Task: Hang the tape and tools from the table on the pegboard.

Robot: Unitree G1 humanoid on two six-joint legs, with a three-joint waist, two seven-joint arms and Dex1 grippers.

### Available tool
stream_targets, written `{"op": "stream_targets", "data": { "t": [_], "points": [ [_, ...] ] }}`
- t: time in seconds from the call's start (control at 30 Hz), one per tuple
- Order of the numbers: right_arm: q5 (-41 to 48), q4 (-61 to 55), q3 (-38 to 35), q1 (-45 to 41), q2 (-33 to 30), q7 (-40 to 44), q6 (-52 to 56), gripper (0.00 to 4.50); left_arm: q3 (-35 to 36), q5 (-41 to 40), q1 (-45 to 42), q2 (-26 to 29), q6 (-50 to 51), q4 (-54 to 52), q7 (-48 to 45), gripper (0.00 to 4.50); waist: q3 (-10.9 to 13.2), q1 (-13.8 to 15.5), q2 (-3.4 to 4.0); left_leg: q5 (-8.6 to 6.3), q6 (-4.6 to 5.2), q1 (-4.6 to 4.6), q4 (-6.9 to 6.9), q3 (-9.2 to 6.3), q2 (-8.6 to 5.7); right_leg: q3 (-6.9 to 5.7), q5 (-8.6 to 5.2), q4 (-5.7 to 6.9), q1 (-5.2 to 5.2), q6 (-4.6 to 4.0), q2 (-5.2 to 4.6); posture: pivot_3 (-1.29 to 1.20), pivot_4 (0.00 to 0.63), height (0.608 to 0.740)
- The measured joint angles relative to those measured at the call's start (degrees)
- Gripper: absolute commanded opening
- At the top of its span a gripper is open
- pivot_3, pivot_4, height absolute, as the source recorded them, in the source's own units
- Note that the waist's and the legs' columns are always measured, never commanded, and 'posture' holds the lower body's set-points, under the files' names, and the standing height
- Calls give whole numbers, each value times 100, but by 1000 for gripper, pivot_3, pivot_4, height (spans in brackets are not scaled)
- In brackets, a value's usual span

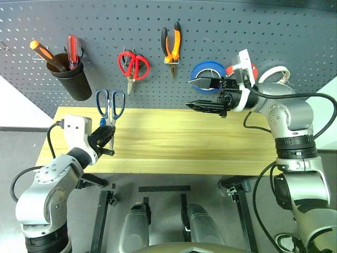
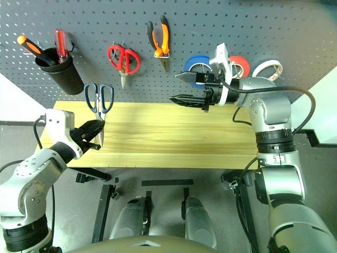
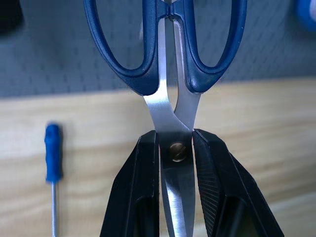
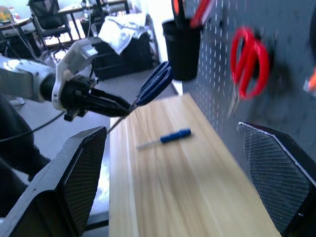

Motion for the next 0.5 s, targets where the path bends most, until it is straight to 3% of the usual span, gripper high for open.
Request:
{"op": "stream_targets", "data": {
  "t": [0.3,0.5],
  "points": [
    [1,331,-63,-295,-96,-64,-195,4500,-427,-10,-837,149,-566,-14,166,693,-216,-5,1,0,1,4,0,3,1,4,0,3,3,0,6,134,72,740],
    [-16,453,-85,-310,-114,-134,-309,4500,-688,158,-874,162,-947,334,180,693,-267,-6,22,0,1,9,1,9,3,9,0,9,3,-1,12,119,76,740]
  ]
}}
